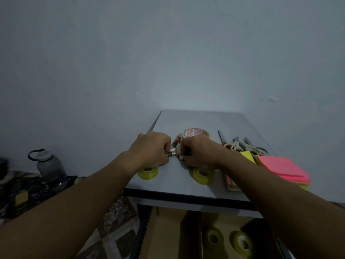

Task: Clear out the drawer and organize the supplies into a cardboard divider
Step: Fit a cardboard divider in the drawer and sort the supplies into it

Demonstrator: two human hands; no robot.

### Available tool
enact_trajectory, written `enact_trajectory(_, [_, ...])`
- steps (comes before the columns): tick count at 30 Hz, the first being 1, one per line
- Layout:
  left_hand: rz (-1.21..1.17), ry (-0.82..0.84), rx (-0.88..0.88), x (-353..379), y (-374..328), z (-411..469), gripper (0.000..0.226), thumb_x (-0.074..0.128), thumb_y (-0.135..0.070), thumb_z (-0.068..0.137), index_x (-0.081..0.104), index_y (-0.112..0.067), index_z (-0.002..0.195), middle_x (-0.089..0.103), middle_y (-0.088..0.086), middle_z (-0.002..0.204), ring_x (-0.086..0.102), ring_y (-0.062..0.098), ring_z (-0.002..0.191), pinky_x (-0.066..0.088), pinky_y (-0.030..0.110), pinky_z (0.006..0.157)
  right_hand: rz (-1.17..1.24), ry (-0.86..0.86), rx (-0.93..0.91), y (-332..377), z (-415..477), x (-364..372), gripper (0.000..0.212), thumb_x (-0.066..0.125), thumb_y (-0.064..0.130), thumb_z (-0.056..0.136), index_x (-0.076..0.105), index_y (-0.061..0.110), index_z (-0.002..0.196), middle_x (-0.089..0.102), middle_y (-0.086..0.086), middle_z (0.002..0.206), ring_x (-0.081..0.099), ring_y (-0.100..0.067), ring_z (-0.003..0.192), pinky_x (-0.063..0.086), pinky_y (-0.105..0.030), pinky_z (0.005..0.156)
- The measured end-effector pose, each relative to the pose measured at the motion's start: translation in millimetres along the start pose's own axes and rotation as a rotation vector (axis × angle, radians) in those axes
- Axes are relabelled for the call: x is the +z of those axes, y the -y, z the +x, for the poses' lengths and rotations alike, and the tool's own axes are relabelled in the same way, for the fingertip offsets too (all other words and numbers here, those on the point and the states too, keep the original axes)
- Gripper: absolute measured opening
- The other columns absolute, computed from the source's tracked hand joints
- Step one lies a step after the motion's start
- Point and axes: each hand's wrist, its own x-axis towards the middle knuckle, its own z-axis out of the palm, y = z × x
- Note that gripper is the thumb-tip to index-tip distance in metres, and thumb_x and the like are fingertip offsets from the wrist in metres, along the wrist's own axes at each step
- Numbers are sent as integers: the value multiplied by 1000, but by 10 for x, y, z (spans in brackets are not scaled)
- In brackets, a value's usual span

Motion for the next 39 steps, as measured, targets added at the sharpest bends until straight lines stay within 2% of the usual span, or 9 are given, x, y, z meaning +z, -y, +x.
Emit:
enact_trajectory(5, [30, -23, 46, 9, 34, -7, 13, 68, -25, 73, 57, -30, 78, 51, -12, 73, 51, 14, 77, 34, 31, 70, -73, 13, -10, 43, -12, 0, 18, 67, 27, 85, 54, 17, 93, 60, -2, 89, 59, -19, 79, 57, -33, 67])
enact_trajectory(10, [44, -62, 69, 14, 32, -13, 15, 63, -22, 74, 50, -28, 76, 48, -11, 67, 47, 16, 68, 28, 31, 64, -62, -62, -16, 50, -15, 6, 28, 58, 25, 93, 56, 14, 119, 49, 2, 87, 46, -10, 72, 36, -19, 55])
enact_trajectory(18, [-51, -71, 19, 37, 66, 14, 19, 64, -12, 78, 52, -26, 79, 57, -6, 75, 53, 19, 71, 33, 30, 57, -40, -67, 17, -30, 12, 61, 19, 61, 22, 90, 56, 18, 109, 57, -5, 99, 56, -23, 88, 55, -34, 70])
enact_trajectory(24, [-158, -72, -51, 73, 79, 44, 23, 71, -17, 77, 53, -30, 75, 60, -7, 79, 57, 17, 74, 51, 37, 64, 0, -102, 41, -26, 13, 105, 20, 60, 21, 92, 57, 18, 111, 59, -6, 102, 56, -23, 89, 53, -33, 69])
enact_trajectory(27, [-203, -116, -98, 69, 86, 26, 21, 70, -14, 77, 55, -29, 74, 61, -9, 79, 58, 16, 74, 49, 33, 61, 31, -161, 41, -4, 24, 123, 14, 63, 20, 88, 55, 26, 98, 59, -3, 96, 57, -22, 87, 55, -35, 69])
enact_trajectory(30, [-264, -135, -144, 6, 100, -14, 20, 70, -11, 77, 59, -28, 75, 61, -14, 76, 58, 8, 72, 43, 25, 56, 103, -215, 47, 13, 17, 106, 21, 64, 17, 83, 51, 32, 90, 57, 0, 93, 56, -20, 84, 47, -27, 66])
enact_trajectory(32, [-296, -154, -158, -69, 102, -52, 21, 71, -12, 76, 59, -28, 74, 61, -14, 75, 59, 8, 72, 42, 22, 55, 121, -254, 49, 36, -39, 52, 16, 65, 13, 83, 61, 24, 94, 63, -1, 94, 55, -17, 84, 43, -24, 68])
enact_trajectory(35, [-341, -183, -180, -225, 73, -143, 19, 75, -14, 75, 62, -27, 75, 64, -11, 76, 61, 9, 71, 45, 24, 56, 147, -297, 55, 105, -184, -74, 18, 64, 14, 85, 67, 14, 102, 69, -2, 96, 59, -18, 86, 46, -26, 72])
enact_trajectory(39, [-411, -209, -217, -425, 5, -365, 19, 78, -12, 74, 64, -25, 76, 67, -7, 75, 64, 11, 70, 54, 29, 62, 152, -331, 77, 194, -384, -209, 16, 67, 18, 85, 67, 15, 101, 60, 5, 85, 55, -15, 79, 41, -21, 60])
